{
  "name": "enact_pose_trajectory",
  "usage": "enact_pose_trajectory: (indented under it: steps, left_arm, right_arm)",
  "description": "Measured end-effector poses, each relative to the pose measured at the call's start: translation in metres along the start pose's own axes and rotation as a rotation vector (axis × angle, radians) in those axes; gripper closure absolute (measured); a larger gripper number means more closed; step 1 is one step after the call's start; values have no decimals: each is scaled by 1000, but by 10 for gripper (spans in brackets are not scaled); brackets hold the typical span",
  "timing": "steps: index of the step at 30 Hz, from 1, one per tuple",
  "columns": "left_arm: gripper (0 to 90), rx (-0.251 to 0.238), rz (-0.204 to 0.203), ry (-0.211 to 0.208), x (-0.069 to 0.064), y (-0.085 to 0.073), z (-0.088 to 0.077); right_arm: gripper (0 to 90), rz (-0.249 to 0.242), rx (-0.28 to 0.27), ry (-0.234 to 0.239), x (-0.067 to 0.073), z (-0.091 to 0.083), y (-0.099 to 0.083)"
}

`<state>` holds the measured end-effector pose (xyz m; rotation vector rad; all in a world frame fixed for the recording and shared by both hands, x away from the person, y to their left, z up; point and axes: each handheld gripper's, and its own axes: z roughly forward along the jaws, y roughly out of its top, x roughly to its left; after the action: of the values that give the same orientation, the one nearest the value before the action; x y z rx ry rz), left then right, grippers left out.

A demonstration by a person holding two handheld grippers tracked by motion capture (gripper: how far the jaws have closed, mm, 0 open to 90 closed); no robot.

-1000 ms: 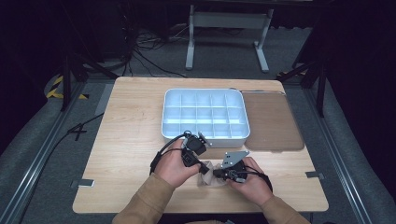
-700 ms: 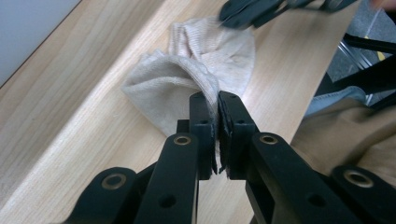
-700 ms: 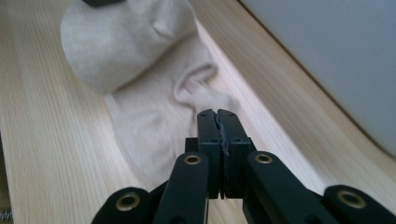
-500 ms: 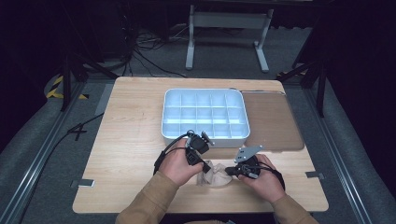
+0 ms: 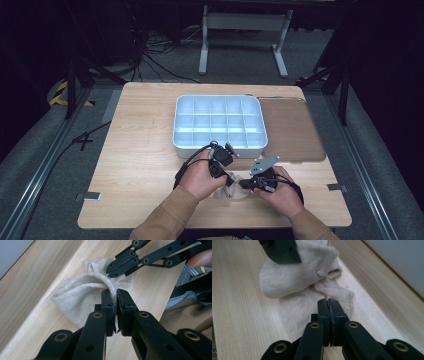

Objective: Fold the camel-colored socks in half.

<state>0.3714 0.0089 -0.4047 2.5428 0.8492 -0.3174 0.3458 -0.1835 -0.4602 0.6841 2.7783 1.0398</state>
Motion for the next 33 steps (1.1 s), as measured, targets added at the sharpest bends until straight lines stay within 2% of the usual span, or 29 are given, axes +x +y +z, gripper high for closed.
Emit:
enact_pose_trajectory:
  steps: [3,7,8,11,16,20,21,24,28,30,33]
  left_arm:
    - [849,-13,-2,2,0,0,-2]
    - [849,-37,8,-21,-6,2,-5]
    - [849,-39,27,-17,-9,5,-5]
    - [848,-28,35,-16,-10,7,-2]
    - [845,14,-4,-14,-3,8,15]
    - [835,23,-2,-10,-2,9,18]
    - [818,19,-5,-7,-2,9,18]
    - [671,9,1,19,-3,7,15]
    - [559,-32,-5,11,-5,4,7]
    - [537,-59,1,-2,-7,2,0]
    - [524,-82,11,8,-9,0,-7]
  right_arm:
    - [896,3,15,2,0,3,-1]
    - [898,-3,17,6,1,4,-1]
    - [898,-7,12,8,1,5,-1]
    - [897,-12,14,4,2,5,0]
    - [893,-15,12,3,3,6,1]
    - [875,-13,7,1,2,4,1]
    - [867,-14,5,2,2,3,1]
    - [856,-7,-11,-11,2,-5,3]
    - [851,-5,-45,-34,-1,-21,6]
    - [849,-5,-58,-46,-2,-29,7]
    - [849,-3,-71,-53,-2,-35,9]
